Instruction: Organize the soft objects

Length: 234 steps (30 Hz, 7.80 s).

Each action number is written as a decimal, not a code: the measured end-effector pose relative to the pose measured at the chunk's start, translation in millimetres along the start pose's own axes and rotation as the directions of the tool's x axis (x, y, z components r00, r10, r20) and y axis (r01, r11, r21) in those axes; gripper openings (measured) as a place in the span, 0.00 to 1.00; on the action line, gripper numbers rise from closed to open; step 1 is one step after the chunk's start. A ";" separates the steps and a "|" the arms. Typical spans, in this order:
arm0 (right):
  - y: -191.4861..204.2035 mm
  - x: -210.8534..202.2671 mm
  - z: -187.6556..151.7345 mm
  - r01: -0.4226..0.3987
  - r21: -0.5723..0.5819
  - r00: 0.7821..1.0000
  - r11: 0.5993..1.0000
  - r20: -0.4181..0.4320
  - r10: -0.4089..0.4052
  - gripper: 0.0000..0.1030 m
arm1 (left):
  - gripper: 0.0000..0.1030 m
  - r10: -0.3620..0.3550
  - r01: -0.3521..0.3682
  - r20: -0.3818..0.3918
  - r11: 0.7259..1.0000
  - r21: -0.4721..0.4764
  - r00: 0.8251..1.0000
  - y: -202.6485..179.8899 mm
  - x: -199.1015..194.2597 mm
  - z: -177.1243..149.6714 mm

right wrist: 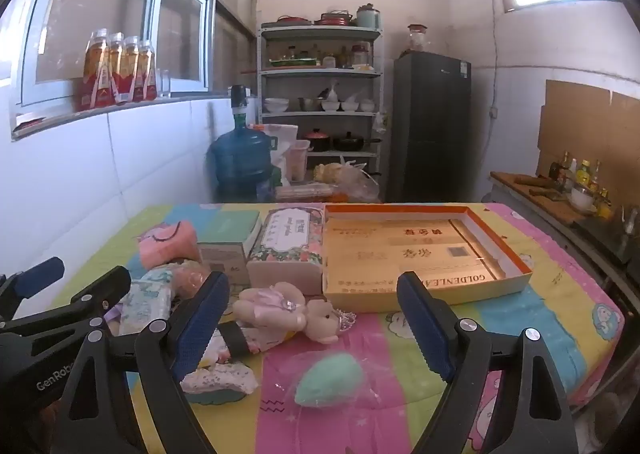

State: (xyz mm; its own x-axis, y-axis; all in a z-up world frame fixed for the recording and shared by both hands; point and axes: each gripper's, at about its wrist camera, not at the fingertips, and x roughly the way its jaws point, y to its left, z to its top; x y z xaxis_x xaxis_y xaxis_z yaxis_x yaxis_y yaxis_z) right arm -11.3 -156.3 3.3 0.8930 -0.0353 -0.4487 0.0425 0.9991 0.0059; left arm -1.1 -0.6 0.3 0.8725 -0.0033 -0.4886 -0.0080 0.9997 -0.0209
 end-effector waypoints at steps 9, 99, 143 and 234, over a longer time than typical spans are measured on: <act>-1.8 -0.1 -0.4 -0.005 0.003 1.000 1.000 -0.001 0.005 0.84 | 0.83 -0.007 0.007 -0.013 1.000 -0.013 1.000 4.3 -3.2 0.0; 5.1 2.0 -9.1 -0.066 0.013 0.997 0.998 -0.030 0.066 0.84 | 0.83 0.037 -0.037 0.006 0.999 -0.034 0.999 20.9 4.5 -4.8; 46.3 73.0 -72.8 -0.477 -0.015 0.841 0.879 -0.298 0.451 0.20 | 0.61 -0.064 0.008 -0.210 0.966 -0.257 0.976 109.6 109.9 -55.1; -281.9 159.6 2.0 -0.145 0.273 0.975 0.951 -0.123 0.184 0.18 | 0.35 -0.374 0.385 -0.254 0.923 -0.006 0.892 -262.5 202.5 19.7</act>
State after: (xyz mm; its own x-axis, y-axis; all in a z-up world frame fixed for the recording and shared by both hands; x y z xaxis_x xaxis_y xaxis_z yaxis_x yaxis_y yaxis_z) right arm 120.1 -443.6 -68.2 0.8237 0.1522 -0.5462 0.0333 0.9487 0.3145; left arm 187.3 -263.2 -75.9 0.6568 -0.3826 -0.6498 0.3262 0.9211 -0.2127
